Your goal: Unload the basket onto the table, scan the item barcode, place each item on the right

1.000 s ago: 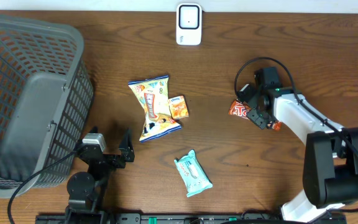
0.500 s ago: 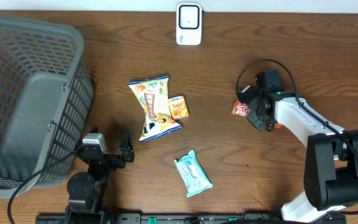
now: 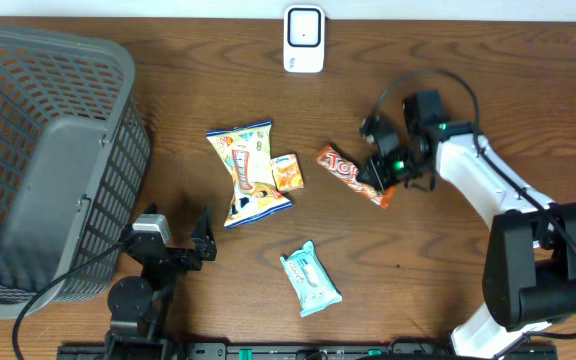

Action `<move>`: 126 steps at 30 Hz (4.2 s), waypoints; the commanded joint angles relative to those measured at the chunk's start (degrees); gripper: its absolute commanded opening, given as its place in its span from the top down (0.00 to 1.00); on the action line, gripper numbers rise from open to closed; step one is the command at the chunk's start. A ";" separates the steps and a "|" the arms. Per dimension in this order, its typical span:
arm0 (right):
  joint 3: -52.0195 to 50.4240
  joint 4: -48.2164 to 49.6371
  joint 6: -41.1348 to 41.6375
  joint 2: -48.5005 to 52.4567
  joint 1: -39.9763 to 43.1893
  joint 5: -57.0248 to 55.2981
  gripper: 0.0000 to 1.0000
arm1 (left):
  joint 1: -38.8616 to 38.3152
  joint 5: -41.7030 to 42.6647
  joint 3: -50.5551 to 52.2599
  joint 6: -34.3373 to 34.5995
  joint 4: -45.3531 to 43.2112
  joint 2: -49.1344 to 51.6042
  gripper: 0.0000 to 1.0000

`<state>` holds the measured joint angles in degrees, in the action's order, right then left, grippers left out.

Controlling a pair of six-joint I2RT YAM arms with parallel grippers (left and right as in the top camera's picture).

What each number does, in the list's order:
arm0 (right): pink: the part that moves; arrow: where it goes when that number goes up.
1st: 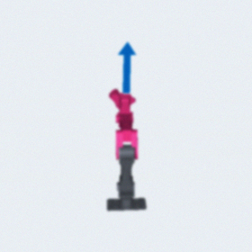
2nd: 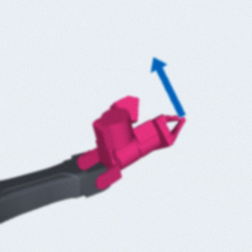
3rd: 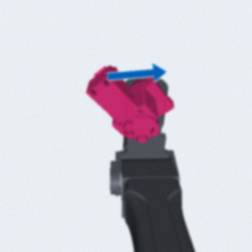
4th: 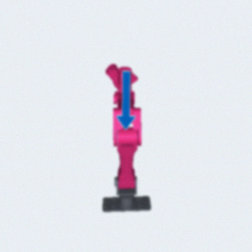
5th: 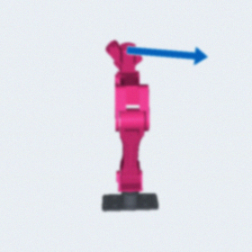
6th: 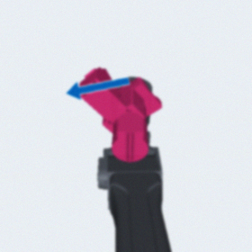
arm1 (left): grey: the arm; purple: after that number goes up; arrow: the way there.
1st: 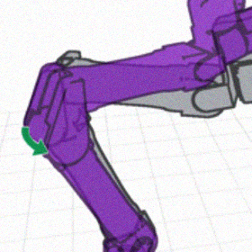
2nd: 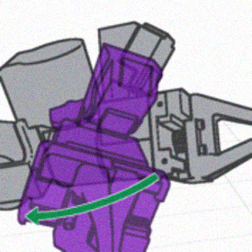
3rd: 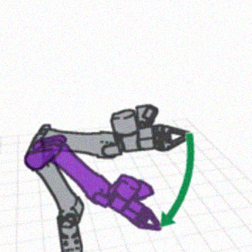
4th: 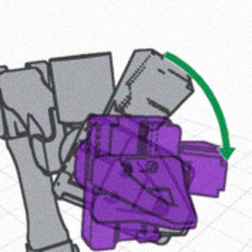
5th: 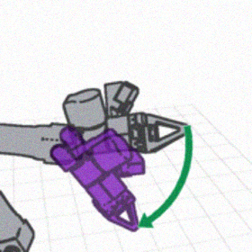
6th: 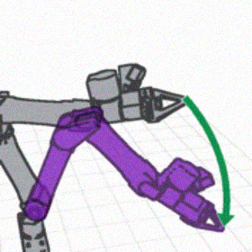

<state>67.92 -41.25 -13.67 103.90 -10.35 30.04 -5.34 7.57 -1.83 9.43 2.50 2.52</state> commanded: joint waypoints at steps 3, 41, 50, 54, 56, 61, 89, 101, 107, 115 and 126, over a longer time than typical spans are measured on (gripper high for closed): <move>9.60 -4.83 2.10 -0.09 -2.08 -0.11 0.78 | 0.24 0.37 1.60 0.76 0.79 -0.04 0.02; -3.04 7.32 4.09 0.87 -21.94 -51.06 0.99 | 0.24 0.37 1.60 0.76 0.79 -0.04 0.02; 2.38 3.08 6.43 1.60 -20.87 -38.91 0.99 | 0.24 0.37 1.60 0.76 0.79 -0.04 0.02; 2.01 3.06 7.74 4.28 -19.74 -37.38 0.99 | 0.24 0.37 1.60 0.76 0.79 -0.04 0.02; 2.01 2.84 8.13 6.19 -18.99 -37.38 0.99 | 0.24 0.37 1.60 0.76 0.79 -0.04 0.02; 1.99 3.23 9.53 11.93 -16.92 -38.66 0.99 | 0.24 0.37 1.60 0.76 0.79 -0.04 0.02; 9.11 2.08 9.99 14.32 -16.37 -24.59 0.99 | 0.24 0.37 1.60 0.76 0.79 -0.04 0.02; 20.13 -14.60 9.81 6.93 -14.80 -28.89 0.99 | 0.24 0.37 1.60 0.76 0.79 -0.04 0.02; 16.50 -18.25 9.77 6.82 -13.60 -30.32 0.98 | 0.24 0.37 1.60 0.76 0.79 -0.04 0.02; 3.80 -6.45 10.47 6.84 -12.35 -32.20 0.94 | 0.24 0.37 1.60 0.76 0.79 -0.04 0.02; 10.93 -9.22 7.65 5.75 -13.66 -34.42 0.71 | 0.24 0.37 1.60 0.76 0.79 -0.04 0.02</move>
<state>74.65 -49.56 -4.47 110.61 -23.05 -3.09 -5.34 7.55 -1.83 9.43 2.48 2.52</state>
